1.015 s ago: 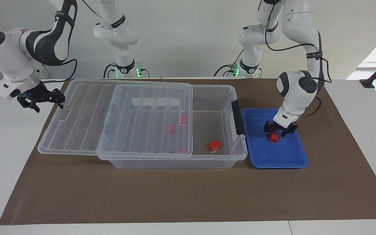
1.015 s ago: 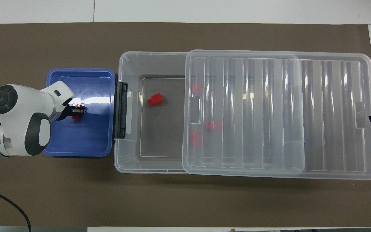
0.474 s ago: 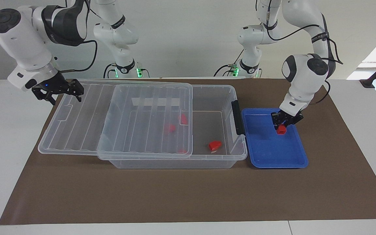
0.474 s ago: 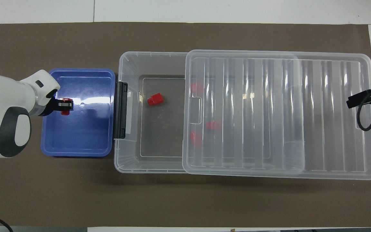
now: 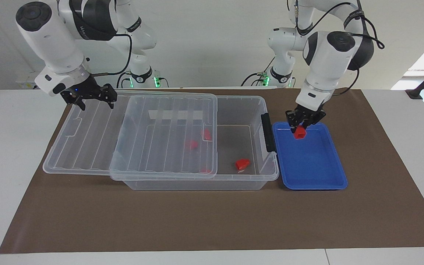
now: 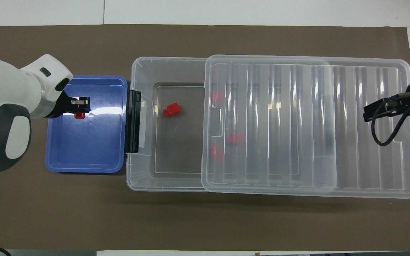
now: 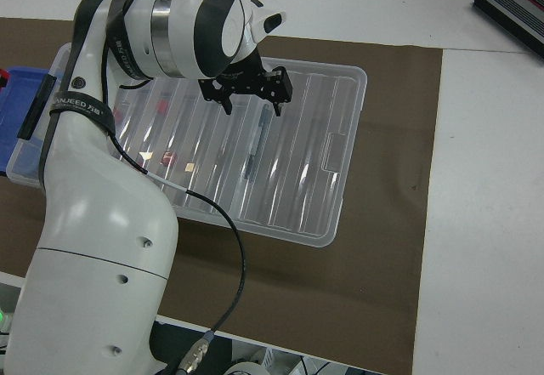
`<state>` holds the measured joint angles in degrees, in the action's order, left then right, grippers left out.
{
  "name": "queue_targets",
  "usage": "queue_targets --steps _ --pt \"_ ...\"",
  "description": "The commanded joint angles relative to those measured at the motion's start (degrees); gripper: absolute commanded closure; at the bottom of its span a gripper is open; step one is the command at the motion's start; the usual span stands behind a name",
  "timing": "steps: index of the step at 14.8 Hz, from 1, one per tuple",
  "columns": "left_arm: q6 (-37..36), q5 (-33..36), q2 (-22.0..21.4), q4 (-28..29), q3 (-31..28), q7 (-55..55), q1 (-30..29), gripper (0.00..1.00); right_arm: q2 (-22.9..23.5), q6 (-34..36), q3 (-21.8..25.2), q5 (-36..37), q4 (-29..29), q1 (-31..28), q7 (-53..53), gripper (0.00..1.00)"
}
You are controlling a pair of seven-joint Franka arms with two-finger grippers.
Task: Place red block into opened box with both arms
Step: 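Carry the red block into the opened clear box and release it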
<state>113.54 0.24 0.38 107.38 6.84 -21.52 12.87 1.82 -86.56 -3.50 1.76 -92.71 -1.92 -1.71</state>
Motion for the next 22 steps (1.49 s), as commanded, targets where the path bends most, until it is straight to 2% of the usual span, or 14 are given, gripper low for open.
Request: queue_targets --steps 1,5,10,14,19,21,22 --pt "-0.07 -0.42 1.29 -1.47 -0.69 -7.55 5.22 1.00 0.73 1.57 2.26 -0.62 1.40 2.09 1.00 0.00" --pt "3.18 -0.50 2.43 -0.15 -0.60 -17.66 11.55 1.00 0.46 1.40 2.80 -0.70 1.13 2.36 1.27 0.00" --pt "8.18 -0.50 6.38 1.61 -0.60 -21.46 15.51 1.00 0.72 1.31 2.71 -0.10 1.74 2.09 4.26 0.00" --pt "16.17 -0.50 6.92 7.57 -0.60 -22.51 16.75 1.00 0.55 1.83 3.24 -0.79 1.75 2.01 4.26 0.00" --pt "19.87 -0.50 11.04 9.42 -0.60 -22.52 17.63 1.00 -0.59 4.02 2.89 -0.88 0.70 2.00 4.78 0.00" --pt "21.81 -0.50 11.14 11.70 -0.60 -22.43 17.63 1.00 -1.38 4.13 3.06 -0.88 -0.53 2.01 4.70 0.00" --pt "21.73 -0.50 11.05 11.72 -0.60 -22.34 17.28 0.89 -1.30 1.94 3.15 -0.88 -0.45 1.92 4.17 0.00"
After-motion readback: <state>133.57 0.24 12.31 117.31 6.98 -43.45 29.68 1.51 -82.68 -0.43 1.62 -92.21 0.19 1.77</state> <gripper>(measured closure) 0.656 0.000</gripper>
